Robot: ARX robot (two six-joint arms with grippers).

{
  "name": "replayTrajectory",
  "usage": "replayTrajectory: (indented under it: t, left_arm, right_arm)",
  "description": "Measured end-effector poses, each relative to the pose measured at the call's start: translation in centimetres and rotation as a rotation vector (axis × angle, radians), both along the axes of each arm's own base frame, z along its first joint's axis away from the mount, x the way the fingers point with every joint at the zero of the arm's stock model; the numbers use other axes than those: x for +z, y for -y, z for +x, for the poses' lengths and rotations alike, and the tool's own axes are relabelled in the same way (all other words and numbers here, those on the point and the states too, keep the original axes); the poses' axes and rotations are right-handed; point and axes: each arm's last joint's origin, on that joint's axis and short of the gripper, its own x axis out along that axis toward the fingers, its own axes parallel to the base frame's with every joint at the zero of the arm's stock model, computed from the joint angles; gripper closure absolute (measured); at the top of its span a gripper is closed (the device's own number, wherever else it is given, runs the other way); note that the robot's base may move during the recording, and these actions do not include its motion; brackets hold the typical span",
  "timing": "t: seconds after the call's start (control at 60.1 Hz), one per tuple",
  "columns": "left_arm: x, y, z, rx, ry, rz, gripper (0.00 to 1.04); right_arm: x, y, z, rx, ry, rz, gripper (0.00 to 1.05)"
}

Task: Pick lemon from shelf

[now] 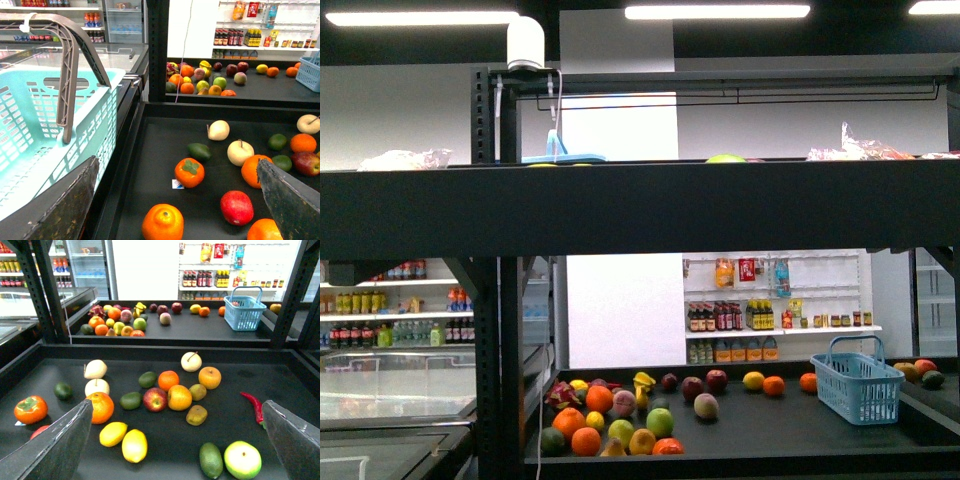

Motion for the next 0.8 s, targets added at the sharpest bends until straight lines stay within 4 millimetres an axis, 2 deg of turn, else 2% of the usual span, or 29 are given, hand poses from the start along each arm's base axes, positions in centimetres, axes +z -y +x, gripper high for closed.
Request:
replayTrajectory:
  t: [0.349,0.449,0.515,0.615,0.798]
  left_arm:
    - [0.0,0.0,0.0,0.007,-0.008,-0.008,0.08]
    - [-0.6,-0.2,0.2,0.058,-0.182,-0.155,0.08]
    - [-0.5,-0.5,0.4,0.059,-0.23,-0.256,0.08]
    - [1.5,-1.5,0.8,0.071,-0.231,-0.411,0.08]
    - [7.5,-5.6,3.3,0.12,-0.167,-0.719,0.08]
  right_arm:
    - [0.0,0.0,0.0,0.0,0.0,0.0,0.02]
    - [0.0,0.0,0.0,0.0,0.0,0.0,0.02]
    - [0.0,0.0,0.0,0.0,0.0,0.0,0.02]
    - [0.0,0.0,0.0,0.0,0.0,0.0,0.02]
    - [0.0,0.0,0.0,0.0,0.0,0.0,0.02]
